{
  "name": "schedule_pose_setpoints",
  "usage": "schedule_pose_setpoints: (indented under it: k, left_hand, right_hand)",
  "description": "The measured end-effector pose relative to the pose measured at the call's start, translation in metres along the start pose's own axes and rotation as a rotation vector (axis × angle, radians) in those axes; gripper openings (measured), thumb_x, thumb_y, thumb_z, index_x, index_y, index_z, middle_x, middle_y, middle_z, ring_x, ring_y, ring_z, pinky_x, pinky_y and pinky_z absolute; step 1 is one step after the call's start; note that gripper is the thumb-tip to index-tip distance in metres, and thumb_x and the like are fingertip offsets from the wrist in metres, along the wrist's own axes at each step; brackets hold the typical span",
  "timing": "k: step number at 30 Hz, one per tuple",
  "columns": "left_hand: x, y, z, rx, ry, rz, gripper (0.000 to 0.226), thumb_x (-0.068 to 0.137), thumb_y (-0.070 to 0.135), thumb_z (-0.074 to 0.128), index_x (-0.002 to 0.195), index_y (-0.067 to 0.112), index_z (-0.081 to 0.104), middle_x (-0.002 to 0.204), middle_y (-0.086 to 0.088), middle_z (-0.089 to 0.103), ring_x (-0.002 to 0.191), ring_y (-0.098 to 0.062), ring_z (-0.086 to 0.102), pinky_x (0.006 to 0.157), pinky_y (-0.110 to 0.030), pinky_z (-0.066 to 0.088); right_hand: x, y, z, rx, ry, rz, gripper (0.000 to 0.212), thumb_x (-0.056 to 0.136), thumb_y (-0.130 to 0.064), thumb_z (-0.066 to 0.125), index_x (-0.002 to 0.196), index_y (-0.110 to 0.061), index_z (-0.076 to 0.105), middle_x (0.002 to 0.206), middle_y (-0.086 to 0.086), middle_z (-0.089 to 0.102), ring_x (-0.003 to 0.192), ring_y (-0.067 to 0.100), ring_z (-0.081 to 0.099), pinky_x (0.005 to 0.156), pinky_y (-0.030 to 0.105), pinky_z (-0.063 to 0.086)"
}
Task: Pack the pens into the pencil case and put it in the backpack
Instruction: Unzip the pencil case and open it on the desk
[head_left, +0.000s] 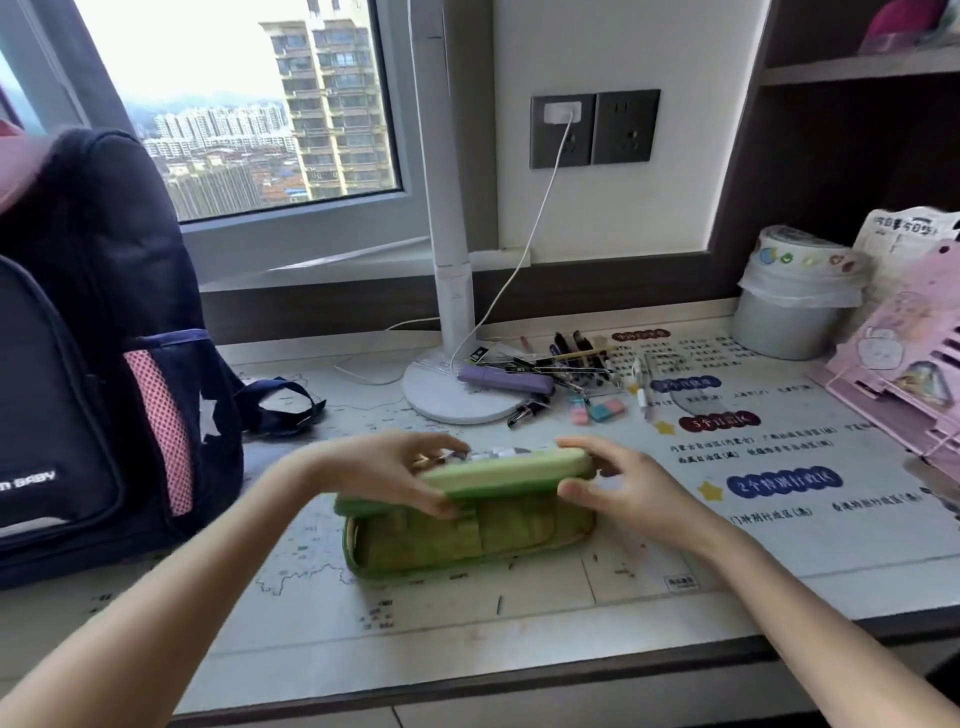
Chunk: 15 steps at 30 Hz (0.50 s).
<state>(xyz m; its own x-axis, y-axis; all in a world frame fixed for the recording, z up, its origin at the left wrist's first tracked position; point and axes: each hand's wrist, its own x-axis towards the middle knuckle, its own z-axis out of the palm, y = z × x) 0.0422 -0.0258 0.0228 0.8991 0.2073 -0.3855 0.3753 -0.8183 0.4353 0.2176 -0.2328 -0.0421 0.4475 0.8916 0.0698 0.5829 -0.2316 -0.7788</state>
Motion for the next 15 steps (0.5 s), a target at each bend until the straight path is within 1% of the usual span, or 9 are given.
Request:
schedule_pose_setpoints:
  k: [2, 4, 5, 7, 8, 9, 11, 13, 15]
  left_hand:
    - [-0.004, -0.006, -0.015, -0.07, 0.065, -0.021, 0.043, 0.08, 0.046, 0.063, 0.119, 0.045, 0.046, 0.114, 0.013, 0.059, 0.097, -0.006, 0.059, 0.083, -0.019, 0.047]
    - [-0.002, -0.014, -0.027, -0.04, 0.144, -0.055, 0.024, 0.079, 0.055, 0.058, 0.101, 0.046, 0.056, 0.099, 0.009, 0.067, 0.087, -0.009, 0.063, 0.077, -0.025, 0.05]
    - [0.003, -0.02, -0.032, -0.004, 0.199, -0.067, 0.026, 0.079, 0.057, 0.056, 0.097, 0.04, 0.061, 0.094, 0.005, 0.069, 0.084, -0.012, 0.064, 0.074, -0.028, 0.05]
    - [0.016, -0.033, -0.036, 0.028, 0.311, -0.091, 0.035, 0.081, 0.056, 0.053, 0.096, 0.027, 0.066, 0.092, 0.0, 0.07, 0.083, -0.017, 0.063, 0.072, -0.031, 0.049]
    - [0.024, -0.04, -0.037, 0.024, 0.361, -0.106, 0.036, 0.083, 0.053, 0.053, 0.099, 0.024, 0.066, 0.094, 0.0, 0.069, 0.084, -0.018, 0.063, 0.074, -0.032, 0.048]
    - [0.031, -0.046, -0.036, 0.028, 0.406, -0.126, 0.035, 0.085, 0.05, 0.053, 0.102, 0.023, 0.066, 0.098, 0.001, 0.069, 0.087, -0.018, 0.062, 0.076, -0.032, 0.048]
    - [0.045, -0.059, -0.03, 0.053, 0.491, -0.152, 0.031, 0.087, 0.043, 0.055, 0.105, 0.02, 0.065, 0.104, -0.002, 0.067, 0.092, -0.02, 0.06, 0.077, -0.03, 0.046]
    - [0.057, -0.07, -0.022, 0.038, 0.544, -0.156, 0.025, 0.087, 0.033, 0.057, 0.106, 0.018, 0.065, 0.107, -0.005, 0.067, 0.093, -0.021, 0.059, 0.073, -0.027, 0.043]
    - [0.064, -0.079, -0.015, -0.01, 0.581, -0.159, 0.024, 0.087, 0.028, 0.059, 0.108, 0.02, 0.064, 0.109, -0.005, 0.067, 0.093, -0.019, 0.059, 0.074, -0.026, 0.043]
  right_hand:
    - [0.012, -0.005, -0.001, -0.025, 0.071, -0.013, 0.091, 0.058, -0.091, 0.038, 0.128, -0.034, 0.05, 0.122, -0.015, 0.057, 0.109, 0.004, 0.054, 0.093, 0.03, 0.047]
    - [0.028, -0.009, -0.001, -0.004, 0.09, 0.017, 0.08, 0.075, -0.08, 0.034, 0.126, -0.022, 0.055, 0.119, -0.008, 0.061, 0.107, 0.008, 0.056, 0.094, 0.031, 0.045]
    - [0.038, -0.008, -0.001, 0.044, 0.118, 0.056, 0.067, 0.085, -0.069, 0.033, 0.119, -0.017, 0.06, 0.112, -0.004, 0.065, 0.102, 0.011, 0.059, 0.092, 0.032, 0.046]
    - [0.061, -0.002, -0.002, 0.038, 0.276, 0.126, 0.051, 0.095, -0.049, 0.034, 0.096, -0.011, 0.068, 0.092, 0.009, 0.071, 0.087, 0.022, 0.065, 0.082, 0.038, 0.049]
    - [0.073, 0.004, -0.005, -0.084, 0.352, 0.139, 0.045, 0.097, -0.041, 0.037, 0.089, -0.01, 0.068, 0.086, 0.011, 0.071, 0.083, 0.026, 0.065, 0.075, 0.037, 0.049]
    - [0.083, 0.011, -0.006, -0.249, 0.401, 0.125, 0.035, 0.097, -0.033, 0.042, 0.088, -0.01, 0.068, 0.087, 0.01, 0.071, 0.084, 0.028, 0.064, 0.071, 0.035, 0.047]
    - [0.099, 0.022, -0.004, -0.57, 0.413, 0.059, 0.021, 0.091, -0.024, 0.053, 0.099, -0.012, 0.069, 0.101, 0.007, 0.069, 0.095, 0.028, 0.06, 0.078, 0.033, 0.044]
    - [0.112, 0.03, -0.001, -0.757, 0.359, -0.001, 0.025, 0.083, -0.028, 0.064, 0.101, -0.013, 0.069, 0.102, 0.006, 0.068, 0.096, 0.029, 0.056, 0.083, 0.035, 0.042]
    - [0.12, 0.034, 0.005, -0.929, 0.324, -0.052, 0.025, 0.069, -0.029, 0.077, 0.085, -0.012, 0.071, 0.085, 0.006, 0.069, 0.083, 0.027, 0.058, 0.075, 0.035, 0.045]
